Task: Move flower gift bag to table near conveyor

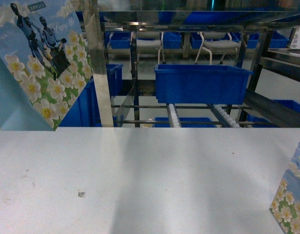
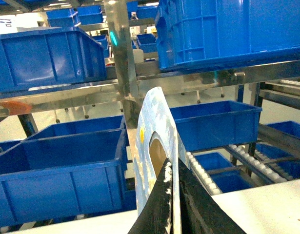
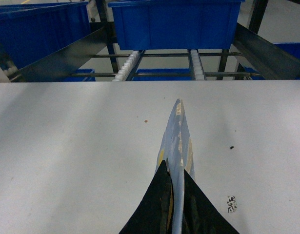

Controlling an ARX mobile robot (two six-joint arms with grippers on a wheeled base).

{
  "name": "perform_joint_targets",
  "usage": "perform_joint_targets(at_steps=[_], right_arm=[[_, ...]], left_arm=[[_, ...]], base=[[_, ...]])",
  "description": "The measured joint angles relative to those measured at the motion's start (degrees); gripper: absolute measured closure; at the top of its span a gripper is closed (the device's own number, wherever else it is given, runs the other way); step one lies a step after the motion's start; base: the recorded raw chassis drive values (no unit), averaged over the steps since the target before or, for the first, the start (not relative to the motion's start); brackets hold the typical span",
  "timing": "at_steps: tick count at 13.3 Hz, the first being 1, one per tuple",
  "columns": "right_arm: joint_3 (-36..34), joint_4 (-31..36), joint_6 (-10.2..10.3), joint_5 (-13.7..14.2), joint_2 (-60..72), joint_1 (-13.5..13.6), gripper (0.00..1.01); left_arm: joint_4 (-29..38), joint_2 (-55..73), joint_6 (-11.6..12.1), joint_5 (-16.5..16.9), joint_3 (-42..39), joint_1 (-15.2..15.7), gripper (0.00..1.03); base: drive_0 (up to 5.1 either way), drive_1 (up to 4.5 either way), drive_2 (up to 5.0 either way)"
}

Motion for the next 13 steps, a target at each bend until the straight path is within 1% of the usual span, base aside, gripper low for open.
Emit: perform_joint_targets(at_steps=[1,3,4,6,7,8,9,10,11,12,13], right_arm=[[-1.0,-0.5,-0.1,0.2,-0.8,0.7,0.92],[-2.8,-0.9,0.1,0.3,-2.6,1.4,0.68],[-3.2,-0.9,0.1,1.1,-4.0,1.3,0.57],[-4.6,-0.8,0.5,1.8,-8.3,1.1,0.32],[-5.6,-1.0,0.5,2.2,-11.4,1.0,0.15],[-6.2,-1.0,0.4,2.9,-14.9,1.1,0.02],[-6.7,-1.0,0.2,4.8,-19.8,1.8,0.04],[-6.9,-0.9,0.0,6.8,-24.8,2.3,0.03],[-7.0,-1.8,-0.6,9.2,-29.8,3.3,0.03],[-7.0,-4.0,-1.2,10.6,-34.1,3.6,0.03],[-7.1,-6.0,-1.3,11.0,-36.4,3.5,0.03]], left_arm=[[0.0,0.0,0.0,0.0,0.0,0.0,1.01],[0.0,0.0,0.0,0.0,0.0,0.0,1.01],[0.0,0.0,0.0,0.0,0.0,0.0,1.01],[0.0,0.0,0.0,0.0,0.0,0.0,1.01],[0.0,0.0,0.0,0.0,0.0,0.0,1.01],[0.0,0.0,0.0,0.0,0.0,0.0,1.01],[0.0,0.0,0.0,0.0,0.0,0.0,1.01],[0.0,0.0,0.0,0.0,0.0,0.0,1.01],[0.0,0.0,0.0,0.0,0.0,0.0,1.01],[0.0,0.0,0.0,0.0,0.0,0.0,1.01],[0.0,0.0,0.0,0.0,0.0,0.0,1.01]], base=[[0.0,0.0,0.0],[0.0,0.0,0.0],[0.0,0.0,0.0],[0.0,0.0,0.0],[0.0,0.0,0.0],[0.0,0.0,0.0],[0.0,0.0,0.0],[0.0,0.0,0.0],[0.0,0.0,0.0],[0.0,0.0,0.0],[0.0,0.0,0.0]])
